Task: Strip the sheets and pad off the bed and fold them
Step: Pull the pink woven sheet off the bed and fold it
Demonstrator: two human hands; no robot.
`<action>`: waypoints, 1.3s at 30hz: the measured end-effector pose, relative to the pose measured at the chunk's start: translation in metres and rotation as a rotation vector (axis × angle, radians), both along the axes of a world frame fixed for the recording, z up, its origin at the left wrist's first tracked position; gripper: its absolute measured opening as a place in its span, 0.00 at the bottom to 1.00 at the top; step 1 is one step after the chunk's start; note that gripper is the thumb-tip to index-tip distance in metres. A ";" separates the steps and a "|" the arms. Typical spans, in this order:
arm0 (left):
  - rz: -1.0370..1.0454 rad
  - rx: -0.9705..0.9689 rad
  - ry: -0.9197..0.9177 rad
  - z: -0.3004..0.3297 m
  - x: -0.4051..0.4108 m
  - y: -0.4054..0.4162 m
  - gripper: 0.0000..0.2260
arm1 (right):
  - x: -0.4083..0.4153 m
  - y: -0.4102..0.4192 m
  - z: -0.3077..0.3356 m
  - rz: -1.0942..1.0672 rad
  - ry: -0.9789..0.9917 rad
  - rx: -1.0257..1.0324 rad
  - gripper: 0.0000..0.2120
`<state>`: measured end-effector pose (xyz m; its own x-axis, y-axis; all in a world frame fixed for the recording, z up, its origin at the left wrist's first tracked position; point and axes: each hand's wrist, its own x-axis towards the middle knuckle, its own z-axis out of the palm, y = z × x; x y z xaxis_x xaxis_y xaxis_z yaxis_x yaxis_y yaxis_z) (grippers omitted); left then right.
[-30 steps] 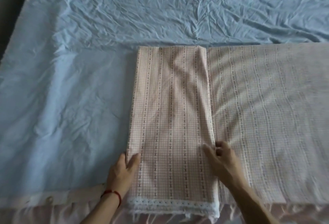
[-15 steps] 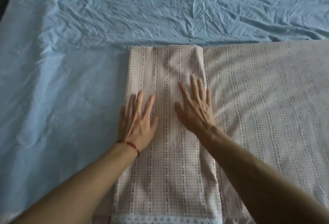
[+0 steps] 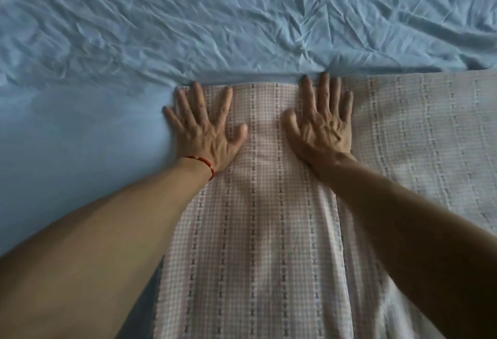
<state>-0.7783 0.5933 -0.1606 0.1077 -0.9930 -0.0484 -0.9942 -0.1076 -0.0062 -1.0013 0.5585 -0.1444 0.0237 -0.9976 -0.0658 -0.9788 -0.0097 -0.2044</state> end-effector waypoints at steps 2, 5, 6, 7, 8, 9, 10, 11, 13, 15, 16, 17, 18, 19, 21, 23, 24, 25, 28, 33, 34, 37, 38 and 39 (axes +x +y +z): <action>0.008 0.029 0.012 0.001 0.001 -0.001 0.36 | -0.003 0.024 0.021 -0.006 -0.079 0.060 0.36; -0.010 0.017 0.002 -0.003 0.000 0.003 0.35 | -0.012 0.127 0.051 0.036 -0.189 0.164 0.36; -0.009 0.015 -0.001 -0.003 0.001 0.002 0.35 | -0.013 0.162 0.053 0.043 -0.164 0.198 0.36; 0.001 0.029 -0.011 0.000 0.001 0.001 0.36 | -0.015 0.187 0.046 0.050 -0.122 0.188 0.36; 0.003 0.049 -0.017 0.003 0.000 0.000 0.36 | -0.017 0.200 0.035 0.042 -0.077 0.166 0.36; 0.005 0.066 -0.025 0.005 -0.002 0.002 0.36 | -0.018 0.203 0.026 0.021 -0.050 0.155 0.37; -0.005 0.072 -0.044 0.006 -0.001 0.004 0.36 | -0.017 0.201 0.018 0.000 -0.057 0.152 0.37; -0.012 0.073 -0.052 0.006 -0.001 0.004 0.36 | -0.018 0.196 0.013 -0.014 -0.075 0.151 0.38; -0.006 0.086 0.008 0.016 -0.001 0.006 0.35 | -0.018 0.194 0.006 -0.008 -0.083 0.116 0.39; -0.016 0.082 0.069 0.021 0.005 0.018 0.34 | -0.021 0.198 -0.001 -0.003 -0.101 0.080 0.39; -0.019 0.067 0.123 0.025 0.008 0.030 0.33 | -0.022 0.196 -0.003 -0.004 -0.104 0.065 0.39; -0.010 0.045 0.198 0.031 0.012 0.048 0.33 | -0.022 0.193 -0.004 0.004 -0.101 0.067 0.39; -0.003 0.008 0.292 0.039 0.013 0.072 0.33 | -0.022 0.194 -0.005 0.011 -0.099 0.069 0.39; 0.027 -0.023 0.413 0.048 0.013 0.097 0.33 | -0.022 0.193 -0.005 0.009 -0.101 0.073 0.39; 0.244 -0.041 0.616 0.068 0.013 0.149 0.33 | -0.022 0.195 -0.005 0.018 -0.106 0.067 0.39; 0.504 0.017 0.746 0.077 0.019 0.183 0.31 | -0.021 0.193 -0.005 0.018 -0.110 0.067 0.39; 0.616 0.069 0.851 0.080 0.020 0.195 0.27 | -0.023 0.194 -0.004 0.017 -0.117 0.065 0.39; 0.710 0.112 0.969 0.081 0.023 0.200 0.24 | -0.023 0.194 -0.003 0.022 -0.123 0.070 0.39; 0.743 0.233 1.141 0.085 0.030 0.205 0.24 | -0.024 0.194 -0.002 0.036 -0.174 0.068 0.39; 0.567 0.213 1.177 0.115 0.015 0.202 0.11 | -0.030 0.194 0.001 0.085 -0.252 0.088 0.39; 0.546 0.202 1.192 0.129 0.009 0.202 0.12 | -0.031 0.194 0.002 0.102 -0.268 0.112 0.39; 0.549 0.208 1.341 0.175 -0.022 0.199 0.15 | -0.045 0.189 0.008 0.200 -0.351 0.245 0.39; 0.566 0.234 1.413 0.191 -0.037 0.198 0.17 | -0.054 0.187 0.017 0.229 -0.422 0.313 0.37; 0.564 0.268 1.475 0.205 -0.053 0.198 0.19 | -0.064 0.185 0.031 0.263 -0.512 0.385 0.34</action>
